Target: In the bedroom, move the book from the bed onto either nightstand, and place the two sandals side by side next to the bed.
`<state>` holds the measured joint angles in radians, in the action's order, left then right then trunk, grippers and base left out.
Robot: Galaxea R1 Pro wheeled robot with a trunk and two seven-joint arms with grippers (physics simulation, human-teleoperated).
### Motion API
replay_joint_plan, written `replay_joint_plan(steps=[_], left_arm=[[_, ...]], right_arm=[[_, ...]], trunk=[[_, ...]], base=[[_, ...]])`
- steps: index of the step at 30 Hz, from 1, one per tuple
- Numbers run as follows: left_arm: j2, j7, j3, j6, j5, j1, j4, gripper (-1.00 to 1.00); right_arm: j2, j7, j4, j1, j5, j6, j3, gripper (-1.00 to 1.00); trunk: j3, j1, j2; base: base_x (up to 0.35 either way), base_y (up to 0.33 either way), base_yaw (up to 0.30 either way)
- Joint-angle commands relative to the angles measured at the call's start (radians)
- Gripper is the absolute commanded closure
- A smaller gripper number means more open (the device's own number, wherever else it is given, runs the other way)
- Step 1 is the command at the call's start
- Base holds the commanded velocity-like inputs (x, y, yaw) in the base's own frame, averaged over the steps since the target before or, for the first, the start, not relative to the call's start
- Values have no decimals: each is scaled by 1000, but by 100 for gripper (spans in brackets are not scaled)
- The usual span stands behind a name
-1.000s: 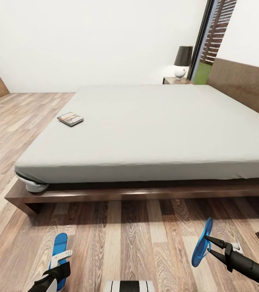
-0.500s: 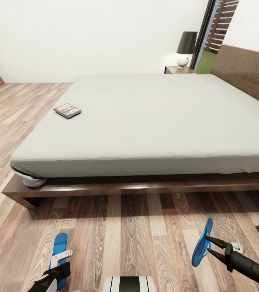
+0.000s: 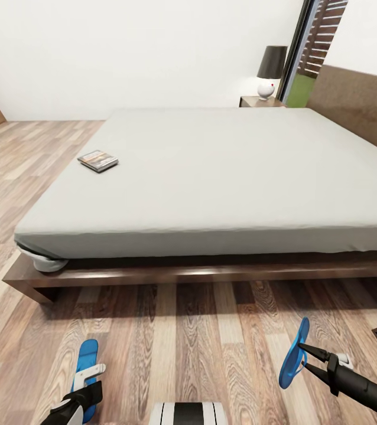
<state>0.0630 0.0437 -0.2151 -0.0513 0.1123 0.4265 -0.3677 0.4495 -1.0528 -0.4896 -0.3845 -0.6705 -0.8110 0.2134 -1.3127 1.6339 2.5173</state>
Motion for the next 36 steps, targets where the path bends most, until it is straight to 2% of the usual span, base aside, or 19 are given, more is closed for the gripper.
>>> replay_joint_plan(steps=[1,12,20,23,28,36], left_arm=[[0,1,0,-5,9,0,-2,100],[0,1,0,-5,9,0,-2,100],[0,1,0,-6,8,0,-5,100],[3,5,-1,-11,7,1,-30,100],[36,6,0,-40,3,13,-94,100],[47,3,7,-54,0,15,-93,100]], right_arm=[[0,-1,0,0,-1,-5,1,100],[0,-1,0,0,-1,-4,1,100],[0,0,0,0,-1,-2,1,100],[0,-1,-2,0,-1,-2,1,100],[0,-1,-3,0,-1,-2,1,100],[0,-1,-3,0,-1,-2,1,100]], trunk=[[-5,0,0],[-47,5,3],[-47,5,3],[-47,5,3],[-47,5,3],[-47,5,3]], base=[[0,0,0],[0,0,0],[0,0,0],[0,0,0],[60,0,0],[101,0,0]])
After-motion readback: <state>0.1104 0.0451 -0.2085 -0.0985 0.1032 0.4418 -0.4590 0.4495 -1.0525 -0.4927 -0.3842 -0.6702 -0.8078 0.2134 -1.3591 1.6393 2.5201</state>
